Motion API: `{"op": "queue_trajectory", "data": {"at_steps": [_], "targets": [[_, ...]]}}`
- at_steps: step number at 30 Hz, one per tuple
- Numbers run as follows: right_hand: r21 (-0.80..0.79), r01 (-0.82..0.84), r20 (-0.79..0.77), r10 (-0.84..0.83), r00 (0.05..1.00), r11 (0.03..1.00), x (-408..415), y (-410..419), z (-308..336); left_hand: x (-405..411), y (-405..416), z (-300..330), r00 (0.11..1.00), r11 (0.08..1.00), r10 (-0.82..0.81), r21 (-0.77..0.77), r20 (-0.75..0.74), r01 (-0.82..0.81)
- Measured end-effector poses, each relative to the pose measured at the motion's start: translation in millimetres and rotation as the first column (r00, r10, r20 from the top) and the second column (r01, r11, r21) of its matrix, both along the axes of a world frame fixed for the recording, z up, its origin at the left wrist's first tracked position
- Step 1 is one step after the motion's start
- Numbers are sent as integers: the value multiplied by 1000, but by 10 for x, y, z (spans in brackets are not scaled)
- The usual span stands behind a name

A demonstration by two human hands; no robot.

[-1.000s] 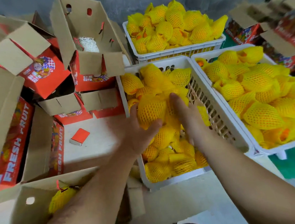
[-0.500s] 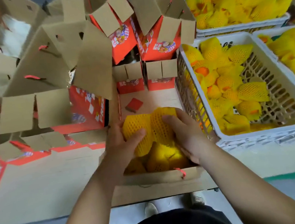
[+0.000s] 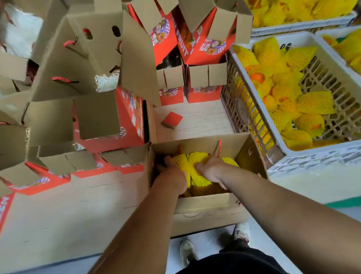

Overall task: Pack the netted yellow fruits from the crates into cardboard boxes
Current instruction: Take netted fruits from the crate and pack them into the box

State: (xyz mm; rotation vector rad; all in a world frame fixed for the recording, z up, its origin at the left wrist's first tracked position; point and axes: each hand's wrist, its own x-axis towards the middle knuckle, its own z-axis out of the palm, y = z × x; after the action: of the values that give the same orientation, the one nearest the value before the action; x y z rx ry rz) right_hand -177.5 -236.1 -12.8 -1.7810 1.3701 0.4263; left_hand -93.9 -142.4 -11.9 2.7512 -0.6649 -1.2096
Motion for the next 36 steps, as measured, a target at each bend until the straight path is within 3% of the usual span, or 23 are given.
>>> {"op": "queue_trajectory", "data": {"at_steps": [2,7,9,12,16,20,22,24,28,30,32,36], "targets": [[-65,-29,-6,29,1000,997,3,0,-27,-57,5,68,998,998,-26,-47,57,29],[-128,-137,97,150,984,982,-259,-109,48,-150,170,226,945,915,-34,-371,324,160],[-177,-147,169,177,969,973,-398,-182,144,-198,123,338,962,835,-18,-526,273,165],[-196,-42,410,121,904,980,-591,-281,370,-363,-138,507,998,669,-57,-741,15,50],[-290,118,636,99,765,950,-824,-607,661,-638,-687,619,992,496,-124,-864,33,91],[-364,194,697,127,706,911,-1186,-1193,754,-928,-1374,664,971,425,-191,-880,143,213],[-371,206,673,109,732,906,-1390,-1526,690,-1048,-1749,645,935,405,-245,-849,257,339],[-386,167,596,108,796,907,-1571,-1855,567,-1122,-2086,576,882,451,-315,-762,351,465],[-391,-20,374,179,910,920,-1790,-2449,285,-1226,-2492,343,669,587,-372,-396,643,707],[-373,-161,238,262,935,914,-1783,-2692,159,-1251,-2612,299,567,609,-431,-237,702,757],[-358,-352,71,401,913,865,-1692,-2868,47,-1240,-2698,310,491,617,-517,-92,701,782],[-388,-665,-145,671,728,638,-1508,-2980,-190,-1252,-2774,368,384,630,-630,155,675,761]]}}
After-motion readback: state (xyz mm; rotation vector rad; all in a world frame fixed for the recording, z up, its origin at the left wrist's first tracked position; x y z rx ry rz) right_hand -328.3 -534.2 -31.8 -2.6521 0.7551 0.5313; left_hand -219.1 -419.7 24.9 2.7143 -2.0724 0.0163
